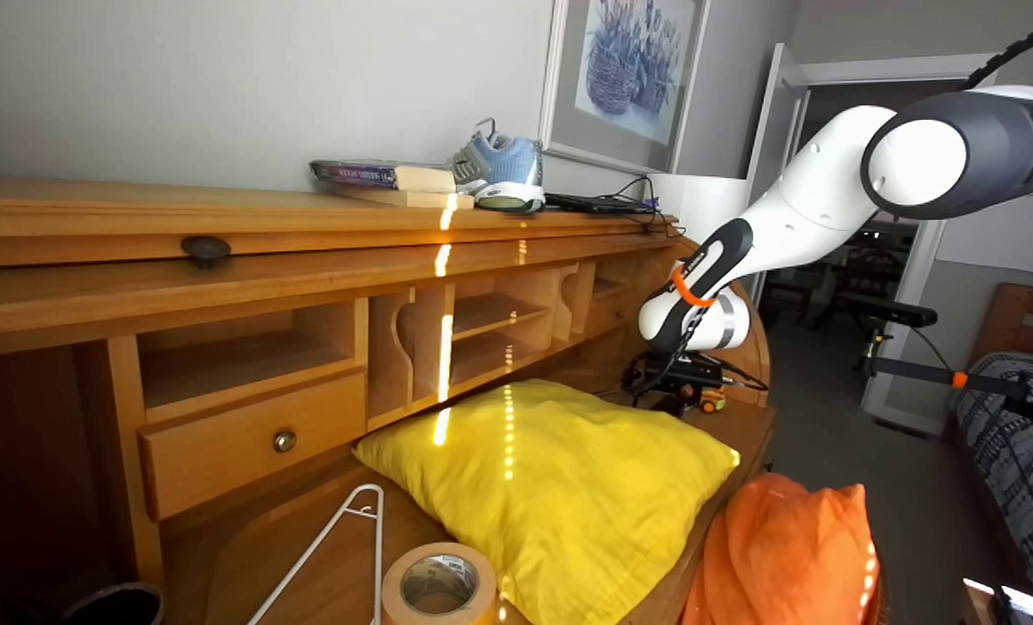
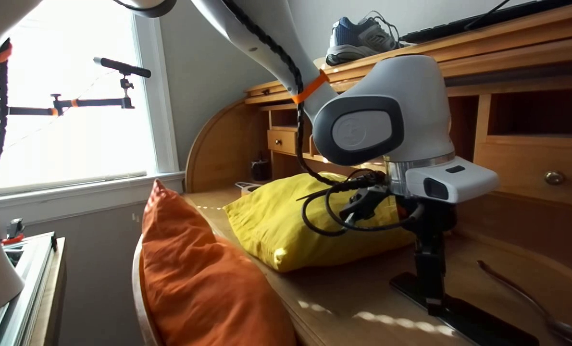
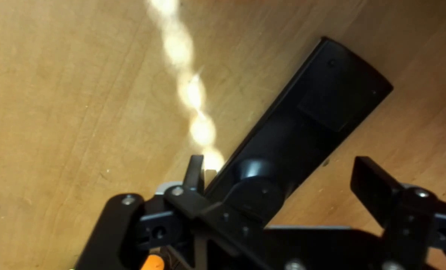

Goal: Put the remote on the pillow upside down

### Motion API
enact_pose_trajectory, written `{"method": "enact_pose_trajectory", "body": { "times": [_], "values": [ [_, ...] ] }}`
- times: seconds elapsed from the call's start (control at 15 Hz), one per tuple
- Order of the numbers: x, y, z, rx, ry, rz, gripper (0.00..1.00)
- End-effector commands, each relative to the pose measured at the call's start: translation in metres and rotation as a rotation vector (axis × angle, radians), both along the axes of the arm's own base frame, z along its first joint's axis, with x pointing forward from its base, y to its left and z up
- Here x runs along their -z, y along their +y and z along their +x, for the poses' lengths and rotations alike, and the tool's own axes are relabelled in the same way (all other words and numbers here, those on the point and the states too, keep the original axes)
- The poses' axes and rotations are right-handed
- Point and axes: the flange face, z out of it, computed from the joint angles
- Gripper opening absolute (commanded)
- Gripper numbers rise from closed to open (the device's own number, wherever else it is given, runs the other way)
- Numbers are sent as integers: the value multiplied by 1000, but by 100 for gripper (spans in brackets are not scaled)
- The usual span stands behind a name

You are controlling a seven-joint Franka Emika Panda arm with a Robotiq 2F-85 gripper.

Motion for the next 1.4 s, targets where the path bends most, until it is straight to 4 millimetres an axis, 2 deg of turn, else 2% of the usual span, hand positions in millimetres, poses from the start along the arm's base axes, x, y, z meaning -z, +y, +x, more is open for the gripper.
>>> {"method": "enact_pose_trajectory", "body": {
  "times": [0.0, 0.07, 0.13, 0.2, 0.4, 0.47, 0.53, 0.73, 1.07, 1.2, 1.33],
  "values": [
    [13, -2, 10, -1, 16, 12, 100],
    [15, -2, 11, -2, 19, 12, 100],
    [17, -2, 12, -3, 21, 13, 83],
    [19, -2, 13, -3, 22, 13, 74],
    [20, -6, 13, 0, 30, 18, 53],
    [19, -6, 13, 2, 36, 22, 52],
    [18, -7, 13, 4, 41, 24, 47],
    [14, -8, 12, 10, 58, 40, 43],
    [-10, 0, 11, -42, 64, 48, 33],
    [-19, 4, 9, -79, 67, 26, 20],
    [-27, 7, 7, -110, 73, 8, 2]
  ]
}}
